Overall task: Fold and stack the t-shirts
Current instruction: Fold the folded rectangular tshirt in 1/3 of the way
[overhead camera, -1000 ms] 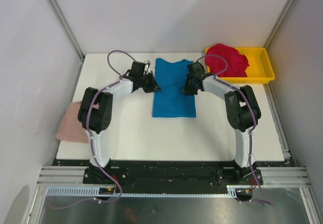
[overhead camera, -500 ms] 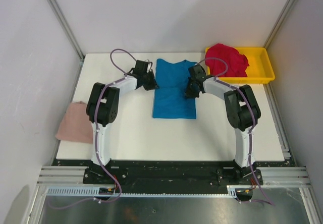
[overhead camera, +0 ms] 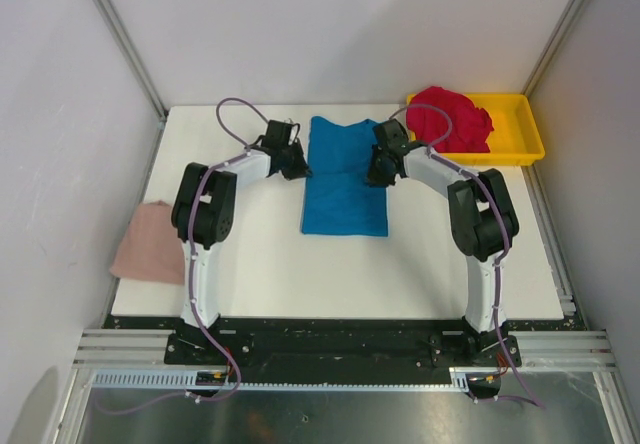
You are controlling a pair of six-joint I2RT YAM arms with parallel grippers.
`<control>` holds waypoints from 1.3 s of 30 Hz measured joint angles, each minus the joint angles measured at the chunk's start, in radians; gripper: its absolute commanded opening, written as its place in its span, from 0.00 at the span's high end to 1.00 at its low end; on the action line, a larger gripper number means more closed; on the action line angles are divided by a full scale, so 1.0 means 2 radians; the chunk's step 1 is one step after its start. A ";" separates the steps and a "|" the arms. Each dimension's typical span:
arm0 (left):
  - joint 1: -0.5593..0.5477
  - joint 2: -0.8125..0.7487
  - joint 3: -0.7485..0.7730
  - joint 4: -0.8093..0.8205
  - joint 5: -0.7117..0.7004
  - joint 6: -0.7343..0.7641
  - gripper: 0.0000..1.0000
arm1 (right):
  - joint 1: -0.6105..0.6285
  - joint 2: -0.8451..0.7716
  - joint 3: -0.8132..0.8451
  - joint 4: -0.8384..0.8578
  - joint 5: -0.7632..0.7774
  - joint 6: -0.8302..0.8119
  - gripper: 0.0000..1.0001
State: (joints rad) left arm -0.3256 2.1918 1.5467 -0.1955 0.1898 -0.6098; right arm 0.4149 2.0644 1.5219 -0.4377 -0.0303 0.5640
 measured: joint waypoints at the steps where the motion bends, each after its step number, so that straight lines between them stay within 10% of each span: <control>1: 0.001 0.000 0.000 0.000 0.000 0.000 1.00 | 0.001 0.000 0.009 -0.002 0.001 -0.001 0.77; 15: 0.034 -0.002 0.000 -0.008 -0.001 0.010 0.99 | 0.043 0.066 0.132 -0.010 0.021 -0.014 0.77; 20: 0.036 -0.012 -0.009 -0.013 0.006 0.013 0.86 | 0.043 0.110 0.144 -0.018 0.026 -0.018 0.77; 39: -0.001 -0.242 -0.278 -0.018 0.051 -0.002 0.62 | 0.043 0.060 0.134 -0.033 0.038 -0.030 0.46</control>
State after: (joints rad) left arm -0.3271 1.7077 0.9897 -0.2321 0.2916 -0.6140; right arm 0.4999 2.1849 1.7889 -0.5030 0.0460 0.5041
